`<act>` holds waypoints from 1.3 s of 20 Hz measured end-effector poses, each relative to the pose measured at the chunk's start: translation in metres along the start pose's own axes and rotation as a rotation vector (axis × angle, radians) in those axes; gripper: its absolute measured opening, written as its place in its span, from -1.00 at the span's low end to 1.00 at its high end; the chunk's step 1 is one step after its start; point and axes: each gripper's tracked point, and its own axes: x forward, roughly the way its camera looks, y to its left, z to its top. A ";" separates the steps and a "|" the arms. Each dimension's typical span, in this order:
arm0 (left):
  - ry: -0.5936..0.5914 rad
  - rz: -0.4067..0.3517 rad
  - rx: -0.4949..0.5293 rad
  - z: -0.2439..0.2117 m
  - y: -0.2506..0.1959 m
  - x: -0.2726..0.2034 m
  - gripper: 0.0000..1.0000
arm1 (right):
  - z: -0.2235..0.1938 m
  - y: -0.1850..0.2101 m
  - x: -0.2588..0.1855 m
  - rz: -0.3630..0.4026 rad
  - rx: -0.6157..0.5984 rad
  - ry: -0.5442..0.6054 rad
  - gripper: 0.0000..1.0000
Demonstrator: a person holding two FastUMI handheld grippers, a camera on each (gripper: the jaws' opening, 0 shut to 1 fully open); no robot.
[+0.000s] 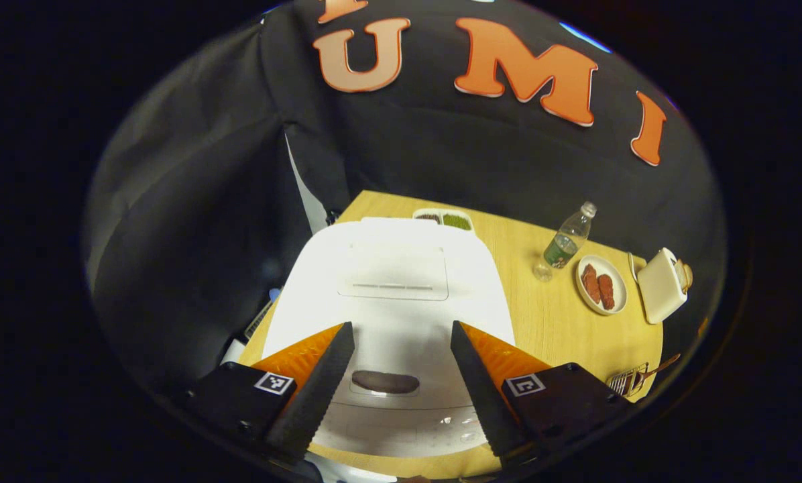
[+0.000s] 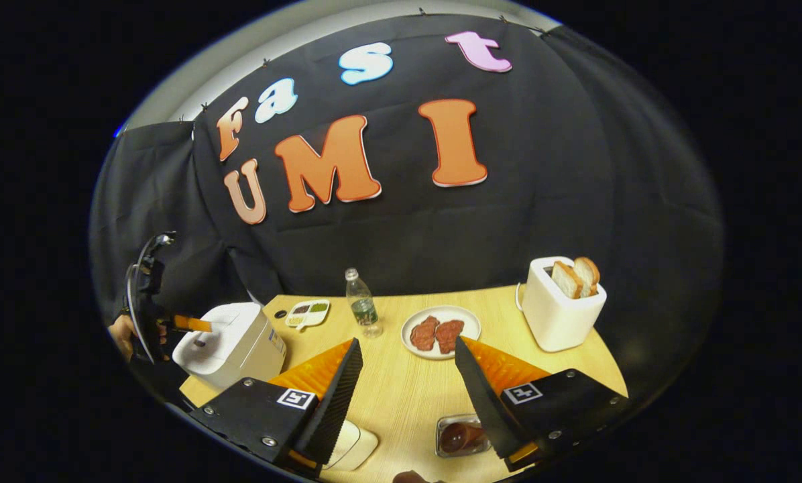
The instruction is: Close the left gripper, press the button to open the rice cooker; take a wooden spoon from the chopstick holder with the right hand, scoop a spoonful of rice and pour it into the rice cooker, then put the wooden spoon back into the chopstick holder.
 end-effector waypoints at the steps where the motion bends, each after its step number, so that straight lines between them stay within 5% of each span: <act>1: -0.060 0.005 -0.006 0.012 -0.002 -0.014 0.97 | 0.011 0.009 0.005 0.017 -0.009 -0.028 0.73; 8: -0.419 -0.008 0.075 0.077 -0.040 -0.110 1.00 | 0.047 0.072 0.015 0.151 -0.076 -0.094 0.74; 14: -0.651 -0.144 0.108 0.104 -0.097 -0.171 0.96 | 0.098 0.094 -0.006 0.167 -0.085 -0.270 0.73; 17: -0.683 -0.189 0.106 0.096 -0.111 -0.166 0.95 | 0.112 0.102 -0.017 0.181 -0.108 -0.373 0.73; 26: -0.726 -0.195 0.116 0.082 -0.117 -0.174 0.99 | 0.084 0.112 -0.024 0.185 -0.137 -0.357 0.74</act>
